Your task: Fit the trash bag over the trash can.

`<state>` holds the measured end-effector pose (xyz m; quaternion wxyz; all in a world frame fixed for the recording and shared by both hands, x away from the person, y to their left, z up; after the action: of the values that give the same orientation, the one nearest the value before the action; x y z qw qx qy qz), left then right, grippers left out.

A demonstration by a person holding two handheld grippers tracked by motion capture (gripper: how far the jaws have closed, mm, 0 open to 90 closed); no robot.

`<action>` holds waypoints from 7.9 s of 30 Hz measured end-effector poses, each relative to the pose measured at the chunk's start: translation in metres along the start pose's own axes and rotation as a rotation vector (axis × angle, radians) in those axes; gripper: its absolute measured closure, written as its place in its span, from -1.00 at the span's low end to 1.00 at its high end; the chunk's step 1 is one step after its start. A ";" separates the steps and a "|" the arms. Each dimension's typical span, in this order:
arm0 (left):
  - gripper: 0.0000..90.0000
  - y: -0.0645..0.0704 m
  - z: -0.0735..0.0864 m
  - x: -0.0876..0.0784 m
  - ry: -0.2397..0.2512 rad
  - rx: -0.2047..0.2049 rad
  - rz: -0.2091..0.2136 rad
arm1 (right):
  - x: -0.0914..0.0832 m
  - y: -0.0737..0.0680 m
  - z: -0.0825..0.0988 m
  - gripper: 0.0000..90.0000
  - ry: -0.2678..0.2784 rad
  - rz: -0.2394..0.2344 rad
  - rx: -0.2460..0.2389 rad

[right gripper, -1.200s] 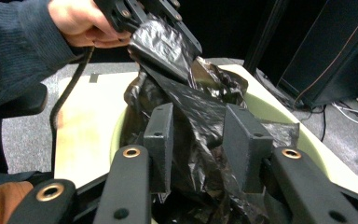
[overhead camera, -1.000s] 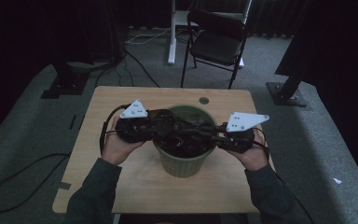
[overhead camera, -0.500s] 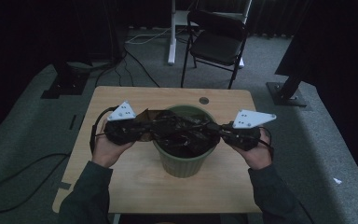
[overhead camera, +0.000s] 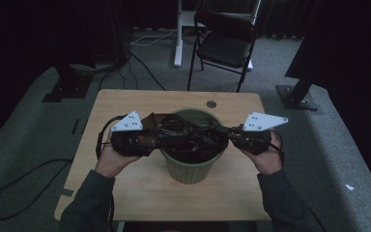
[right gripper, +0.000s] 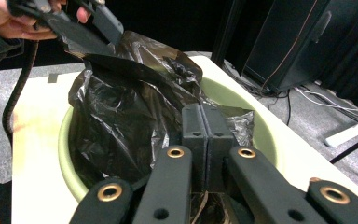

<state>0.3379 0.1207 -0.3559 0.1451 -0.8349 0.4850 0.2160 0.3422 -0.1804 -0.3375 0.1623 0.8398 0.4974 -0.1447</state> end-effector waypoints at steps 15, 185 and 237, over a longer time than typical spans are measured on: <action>0.13 0.001 0.007 0.015 -0.065 -0.008 -0.013 | -0.004 0.003 -0.001 0.99 0.010 0.012 0.004; 0.98 0.000 0.016 0.006 -0.069 -0.081 -0.200 | -0.015 0.000 0.074 0.97 -0.141 -0.042 0.129; 0.90 -0.025 0.018 -0.001 -0.012 -0.126 -0.242 | 0.026 0.028 0.024 1.00 -0.158 0.054 0.083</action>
<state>0.3548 0.1422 -0.3703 0.1202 -0.8934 0.3655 0.2321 0.3770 -0.1825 -0.3658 0.1701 0.8449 0.4537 -0.2264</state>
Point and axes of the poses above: each handheld gripper's, and its own axes: x roughly forward along the jaws, z roughly out of its underside, y roughly to its right, the point moved 4 cm from there along x, roughly forward along the jaws, and after that the axes turned 3 degrees about -z, right-handed, at the moved point
